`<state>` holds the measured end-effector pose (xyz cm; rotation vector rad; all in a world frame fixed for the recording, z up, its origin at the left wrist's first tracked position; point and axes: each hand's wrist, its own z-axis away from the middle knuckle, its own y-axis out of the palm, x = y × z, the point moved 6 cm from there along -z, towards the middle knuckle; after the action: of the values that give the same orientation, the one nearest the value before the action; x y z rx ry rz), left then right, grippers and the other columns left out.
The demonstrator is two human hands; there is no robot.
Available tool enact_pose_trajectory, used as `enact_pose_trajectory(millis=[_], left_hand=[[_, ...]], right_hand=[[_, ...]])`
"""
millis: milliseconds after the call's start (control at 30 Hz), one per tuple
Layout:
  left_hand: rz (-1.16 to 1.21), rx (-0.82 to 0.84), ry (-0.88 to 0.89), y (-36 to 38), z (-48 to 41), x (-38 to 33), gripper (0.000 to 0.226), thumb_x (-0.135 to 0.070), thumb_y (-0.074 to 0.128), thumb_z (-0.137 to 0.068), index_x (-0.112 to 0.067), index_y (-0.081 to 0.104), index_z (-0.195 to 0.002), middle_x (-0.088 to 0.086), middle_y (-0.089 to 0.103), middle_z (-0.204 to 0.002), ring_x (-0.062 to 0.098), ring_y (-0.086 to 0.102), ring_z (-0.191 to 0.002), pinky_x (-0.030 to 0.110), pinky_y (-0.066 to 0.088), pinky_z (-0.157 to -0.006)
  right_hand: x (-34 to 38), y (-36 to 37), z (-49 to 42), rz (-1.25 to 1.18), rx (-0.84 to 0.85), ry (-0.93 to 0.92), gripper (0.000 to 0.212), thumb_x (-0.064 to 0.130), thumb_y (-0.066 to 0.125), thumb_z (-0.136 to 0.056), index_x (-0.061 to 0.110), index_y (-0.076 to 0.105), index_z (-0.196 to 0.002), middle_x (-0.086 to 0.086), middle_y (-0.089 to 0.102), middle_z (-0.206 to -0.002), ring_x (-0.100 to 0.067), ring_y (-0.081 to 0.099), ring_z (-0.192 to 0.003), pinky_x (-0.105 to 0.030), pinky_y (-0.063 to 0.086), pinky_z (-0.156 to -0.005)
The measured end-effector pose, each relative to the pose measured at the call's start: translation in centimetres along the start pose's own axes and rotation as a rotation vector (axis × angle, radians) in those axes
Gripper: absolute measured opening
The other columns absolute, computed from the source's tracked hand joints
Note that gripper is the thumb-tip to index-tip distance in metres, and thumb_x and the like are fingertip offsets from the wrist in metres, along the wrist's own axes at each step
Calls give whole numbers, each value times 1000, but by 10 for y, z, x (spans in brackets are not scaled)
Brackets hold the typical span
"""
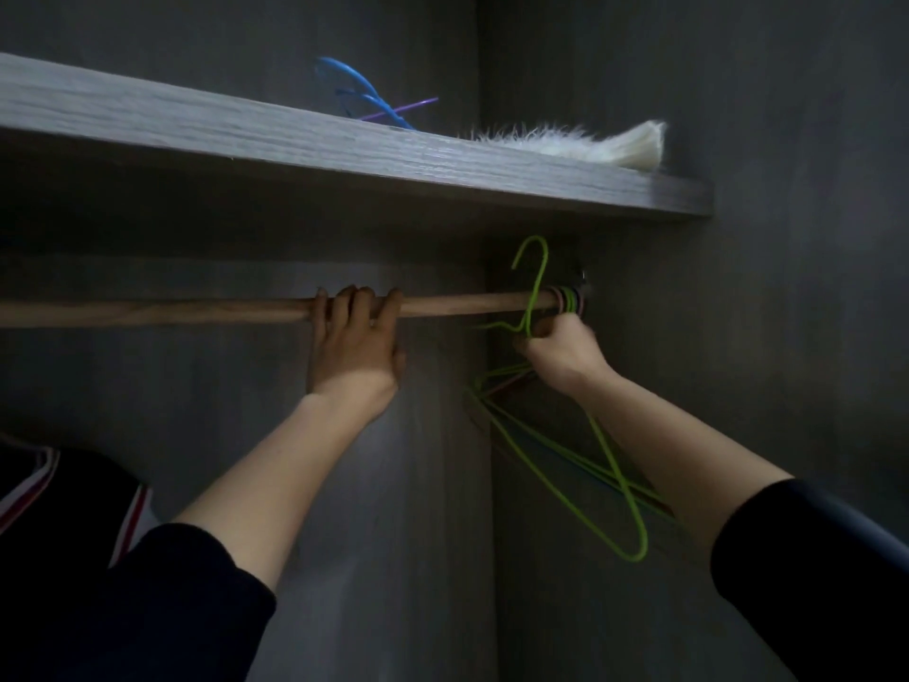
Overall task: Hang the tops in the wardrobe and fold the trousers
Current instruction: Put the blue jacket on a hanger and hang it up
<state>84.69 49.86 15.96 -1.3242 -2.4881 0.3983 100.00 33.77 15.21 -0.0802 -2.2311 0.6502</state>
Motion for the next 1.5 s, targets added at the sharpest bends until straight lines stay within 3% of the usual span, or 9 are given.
enact_pose_trajectory(millis=[167, 433, 533, 667, 767, 1000, 1133, 1267, 1500], left_hand=[[39, 181, -38, -8, -4, 0, 71, -43, 55, -86, -19, 28, -147, 14, 36, -139, 31, 24, -134, 46, 0, -116], [426, 238, -82, -32, 50, -60, 57, -32, 50, -91, -20, 33, -143, 15, 36, -139, 33, 32, -128, 45, 33, -102], [583, 278, -52, -39, 74, -99, 54, -30, 50, -92, -21, 33, -143, 9, 34, -140, 27, 31, -128, 42, 39, -96], [730, 314, -9, -59, 106, -163, 52, -31, 49, -94, -22, 33, -142, 6, 35, -140, 23, 32, -128, 37, 40, -91], [838, 307, 69, -83, 131, -222, 49, -29, 49, -93, -18, 37, -140, 7, 39, -139, 23, 35, -126, 35, 41, -88], [1046, 298, 196, -149, 197, -383, 44, -21, 52, -89, -14, 47, -132, 12, 45, -133, 28, 39, -121, 42, 41, -91], [1132, 469, 179, -171, 242, -498, 45, -21, 50, -89, -15, 46, -133, 11, 43, -133, 27, 37, -123, 41, 41, -91], [1184, 642, 236, -198, 292, -615, 46, -17, 53, -86, -10, 48, -131, 15, 45, -132, 31, 38, -124, 41, 35, -100], [1199, 874, 428, -255, 358, -797, 47, -22, 48, -90, -12, 42, -135, 16, 41, -134, 31, 34, -126, 41, 36, -99]], right_hand=[[9, 10, 28, -70, -18, -59, 20, 28, 56, -95, 17, 65, -81, 0, 59, -72, -12, 53, -69, -25, 38, -60], [-20, -12, 115, -86, -69, -32, 31, 28, 60, -92, 15, 62, -63, 10, 50, -56, -3, 43, -55, -24, 34, -56], [-39, -36, 159, -43, -63, 9, 37, 35, 62, -90, 1, 67, -79, 5, 43, -56, -6, 36, -52, -27, 31, -53], [-63, -88, 220, -35, -1, 68, 30, 30, 66, -89, 7, 69, -71, 2, 37, -54, -10, 33, -50, -26, 29, -48], [-88, -133, 265, -27, 62, 188, 36, 24, 69, -88, 17, 64, -53, -5, 42, -48, -16, 40, -43, -27, 35, -46], [-166, -270, 392, -10, 45, 497, 29, 12, 72, -82, -4, 64, -60, -2, 45, -45, -10, 40, -40, -17, 33, -41], [-216, -359, 470, 44, -15, 619, 34, 14, 73, -81, 3, 57, -53, 0, 43, -45, -8, 35, -40, -17, 30, -43], [-265, -441, 546, 90, -93, 752, 37, 19, 75, -79, -14, 61, -70, -10, 42, -58, -16, 35, -53, -24, 29, -49], [-352, -561, 659, 160, -278, 982, 30, 13, 70, -82, 12, 63, -53, 2, 52, -48, -11, 44, -43, -21, 36, -42]])
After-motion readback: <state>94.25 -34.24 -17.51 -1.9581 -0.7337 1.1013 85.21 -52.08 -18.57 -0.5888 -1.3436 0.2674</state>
